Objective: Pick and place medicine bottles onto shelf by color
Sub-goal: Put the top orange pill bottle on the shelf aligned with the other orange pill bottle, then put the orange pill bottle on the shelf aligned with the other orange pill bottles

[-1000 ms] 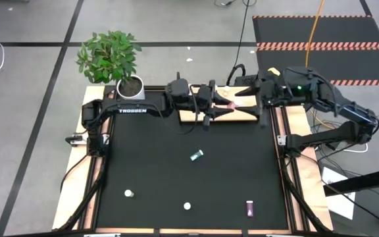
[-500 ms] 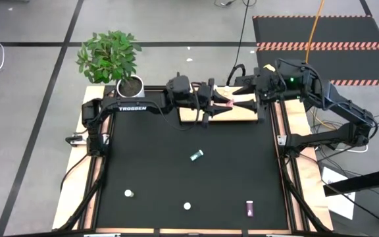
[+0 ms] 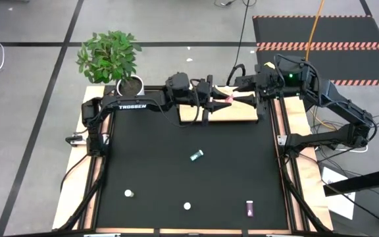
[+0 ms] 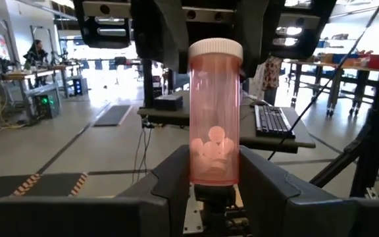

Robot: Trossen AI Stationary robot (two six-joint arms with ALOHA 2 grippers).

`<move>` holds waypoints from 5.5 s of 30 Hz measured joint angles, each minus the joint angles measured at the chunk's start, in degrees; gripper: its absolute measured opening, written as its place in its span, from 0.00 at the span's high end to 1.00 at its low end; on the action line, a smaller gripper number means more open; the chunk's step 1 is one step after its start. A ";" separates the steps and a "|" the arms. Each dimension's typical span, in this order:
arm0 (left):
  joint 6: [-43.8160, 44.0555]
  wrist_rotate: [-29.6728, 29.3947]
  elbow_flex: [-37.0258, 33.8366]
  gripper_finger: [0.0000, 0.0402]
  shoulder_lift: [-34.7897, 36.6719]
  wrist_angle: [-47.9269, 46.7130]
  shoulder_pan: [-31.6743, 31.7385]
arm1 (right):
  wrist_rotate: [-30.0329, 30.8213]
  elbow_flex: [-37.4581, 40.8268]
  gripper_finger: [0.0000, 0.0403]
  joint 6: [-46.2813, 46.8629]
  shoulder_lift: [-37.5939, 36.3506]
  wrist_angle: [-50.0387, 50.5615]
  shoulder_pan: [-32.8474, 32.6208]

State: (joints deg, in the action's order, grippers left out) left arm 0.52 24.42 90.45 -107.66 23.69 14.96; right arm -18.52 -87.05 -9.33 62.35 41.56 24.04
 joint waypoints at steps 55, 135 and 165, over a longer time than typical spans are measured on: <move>6.97 -24.00 0.02 0.02 0.57 -55.48 1.36 | 3.20 38.80 0.69 -13.66 21.27 -38.58 24.39; 60.43 -26.86 -12.81 0.02 13.82 -98.82 -38.60 | 7.79 46.51 0.56 22.56 -5.93 -30.97 -13.09; 91.79 -42.85 -22.70 0.02 26.75 -94.13 -79.42 | 36.43 24.10 0.56 35.23 28.51 -52.77 -50.06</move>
State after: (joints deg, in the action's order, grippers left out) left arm 92.30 -18.42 67.75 -80.91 -70.44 -64.47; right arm 17.92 -62.95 25.90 90.85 -11.21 -26.02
